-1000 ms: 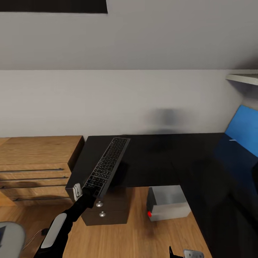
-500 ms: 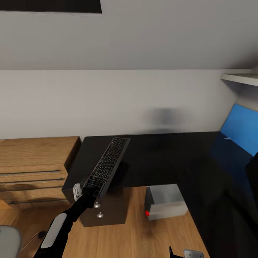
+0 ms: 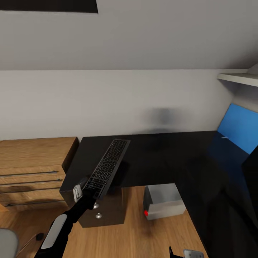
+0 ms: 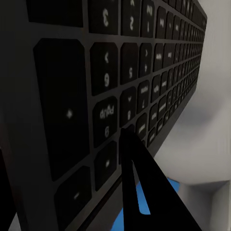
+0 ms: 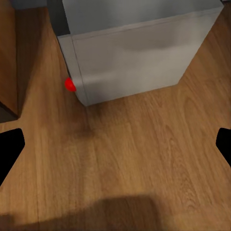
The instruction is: In the bedroom, organize the workspace by keeping the computer under the desk, ensuring the monitor is on the desk, placing the keyboard on the desk next to the monitor, placing the mouse on the desk next to the keyboard, moving the folder from the swivel chair onto the desk next to the mouse, stacking the notebook on top of the folder with the pen on top of the notebook, and positioning the swivel chair next to the desk.
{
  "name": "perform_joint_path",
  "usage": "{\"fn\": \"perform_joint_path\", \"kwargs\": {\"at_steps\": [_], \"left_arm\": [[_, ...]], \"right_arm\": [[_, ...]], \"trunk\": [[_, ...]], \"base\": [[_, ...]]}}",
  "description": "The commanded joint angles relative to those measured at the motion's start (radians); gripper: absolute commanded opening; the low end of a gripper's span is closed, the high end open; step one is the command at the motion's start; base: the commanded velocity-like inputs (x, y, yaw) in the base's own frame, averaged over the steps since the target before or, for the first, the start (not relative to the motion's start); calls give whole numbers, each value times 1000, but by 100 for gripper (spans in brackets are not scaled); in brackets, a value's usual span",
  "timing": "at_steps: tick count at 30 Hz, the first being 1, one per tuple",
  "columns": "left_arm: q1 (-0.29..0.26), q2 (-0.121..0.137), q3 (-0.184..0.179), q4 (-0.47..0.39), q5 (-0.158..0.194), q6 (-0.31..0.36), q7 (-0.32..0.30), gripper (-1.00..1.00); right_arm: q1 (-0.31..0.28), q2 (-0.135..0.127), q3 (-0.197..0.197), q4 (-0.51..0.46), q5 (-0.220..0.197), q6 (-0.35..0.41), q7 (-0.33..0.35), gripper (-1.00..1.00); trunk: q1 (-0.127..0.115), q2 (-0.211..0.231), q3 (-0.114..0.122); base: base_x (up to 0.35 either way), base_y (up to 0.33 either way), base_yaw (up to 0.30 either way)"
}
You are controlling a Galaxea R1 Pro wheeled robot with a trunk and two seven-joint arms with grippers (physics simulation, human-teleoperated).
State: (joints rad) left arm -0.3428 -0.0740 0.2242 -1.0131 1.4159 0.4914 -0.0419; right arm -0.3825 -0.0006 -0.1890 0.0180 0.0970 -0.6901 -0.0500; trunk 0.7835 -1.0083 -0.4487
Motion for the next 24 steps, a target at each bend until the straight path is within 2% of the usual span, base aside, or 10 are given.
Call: {"fn": "perform_joint_path", "kwargs": {"at_steps": [1, 11, 24], "left_arm": [[-1, -1, 4, 2, 3, 7, -1, -100], [-1, -1, 4, 7, 2, 4, -1, -100], [-1, -1, 4, 7, 2, 4, -1, -100]], "right_arm": [[-1, 0, -6, 2, 10, -3, -5, 100], [-1, -1, -6, 2, 10, -4, -5, 100], [-1, -5, -7, 1, 12, -6, -5, 100]], "trunk": [[0, -1, -1], [0, -1, -1], [0, -1, -1]], "base": [[0, 0, 0], [-77, 0, 0], [-6, 0, 0]]}}
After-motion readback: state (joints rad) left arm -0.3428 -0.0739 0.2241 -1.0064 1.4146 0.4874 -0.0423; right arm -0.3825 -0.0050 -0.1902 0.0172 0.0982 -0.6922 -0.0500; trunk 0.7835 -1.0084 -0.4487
